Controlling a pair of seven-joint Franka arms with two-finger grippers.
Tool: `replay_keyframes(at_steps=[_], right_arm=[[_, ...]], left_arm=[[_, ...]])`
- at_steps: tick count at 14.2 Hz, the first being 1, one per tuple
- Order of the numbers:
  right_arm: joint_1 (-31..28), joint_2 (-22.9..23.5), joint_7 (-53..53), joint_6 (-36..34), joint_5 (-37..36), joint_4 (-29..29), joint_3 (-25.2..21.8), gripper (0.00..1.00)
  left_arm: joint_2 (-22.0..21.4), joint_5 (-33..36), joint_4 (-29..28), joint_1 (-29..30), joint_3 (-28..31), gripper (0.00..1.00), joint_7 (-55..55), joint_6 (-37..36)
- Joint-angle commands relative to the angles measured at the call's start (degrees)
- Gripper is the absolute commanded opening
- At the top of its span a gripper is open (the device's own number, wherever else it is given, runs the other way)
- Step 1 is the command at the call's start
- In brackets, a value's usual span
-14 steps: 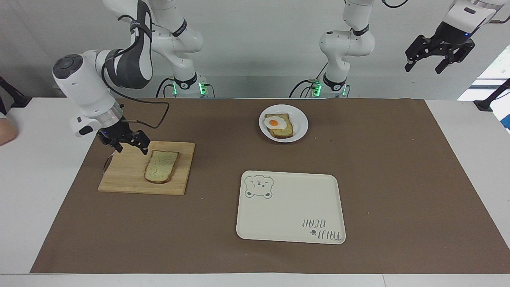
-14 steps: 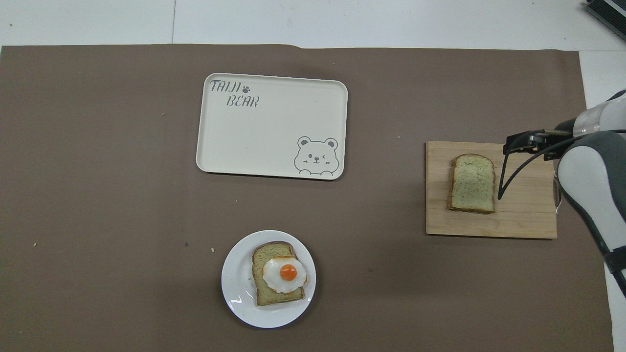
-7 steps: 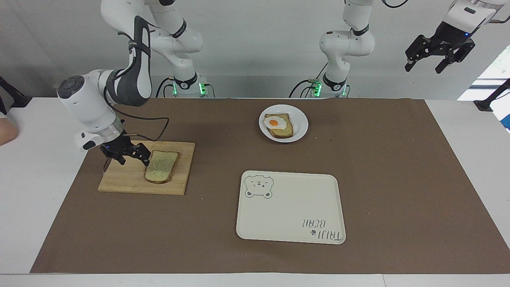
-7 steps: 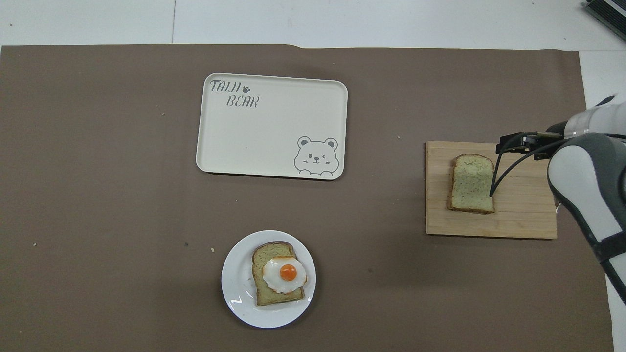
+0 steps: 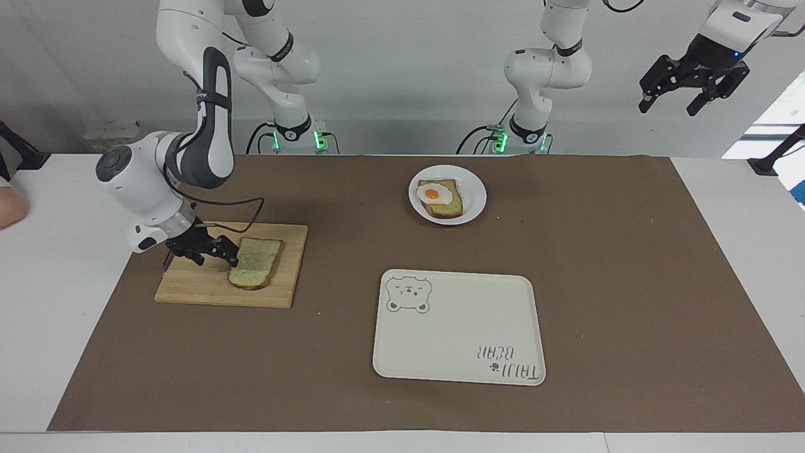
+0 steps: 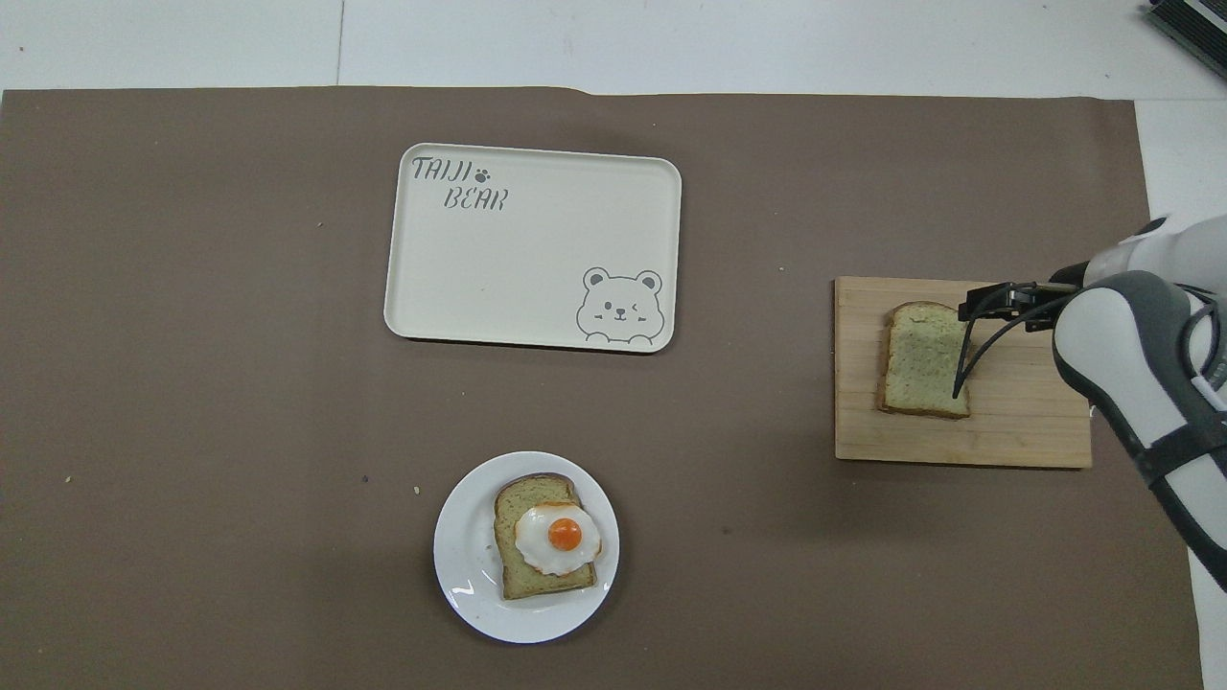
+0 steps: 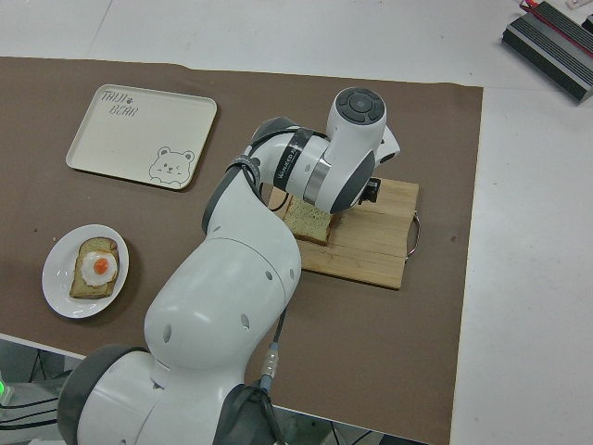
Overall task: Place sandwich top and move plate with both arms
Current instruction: 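Move the right gripper over the bread slice on the wooden board, then lower the right gripper and grasp the bread slice edge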
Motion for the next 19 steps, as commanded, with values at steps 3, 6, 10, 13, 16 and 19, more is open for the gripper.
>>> replay_keyframes(at_steps=[3, 6, 10, 13, 16, 19], right_arm=[[-0.4, -0.5, -2.0, 1.7, 3.1, -3.8, 0.5, 1.00], [-0.2, -0.4, -1.9, 1.9, 3.1, -4.8, 0.5, 1.00], [0.4, -0.4, -1.5, 2.3, 3.1, -5.1, 0.5, 0.45], [1.5, -0.1, -1.3, 2.4, 3.1, -4.9, 0.5, 0.00], [1.5, 0.1, -0.9, 2.7, 2.6, -4.6, 0.5, 0.00], [3.3, 0.6, -0.8, 2.6, 1.9, -3.5, 0.4, 0.00]], left_arm=[[-1.3, -0.7, -1.2, 0.2, -0.1, 1.00, -0.4, -0.6], [-1.3, -0.7, -1.2, 0.2, -0.1, 1.00, -0.4, -0.6], [-1.3, -0.7, -1.2, 0.2, -0.1, 1.00, -0.4, -0.6], [-1.3, -0.7, -1.2, 0.2, -0.1, 1.00, -0.4, -0.5], [-1.3, -0.7, -1.2, 0.2, -0.1, 1.00, -0.4, -0.5], [-1.3, -0.7, -1.2, 0.2, -0.1, 1.00, -0.4, -0.5]])
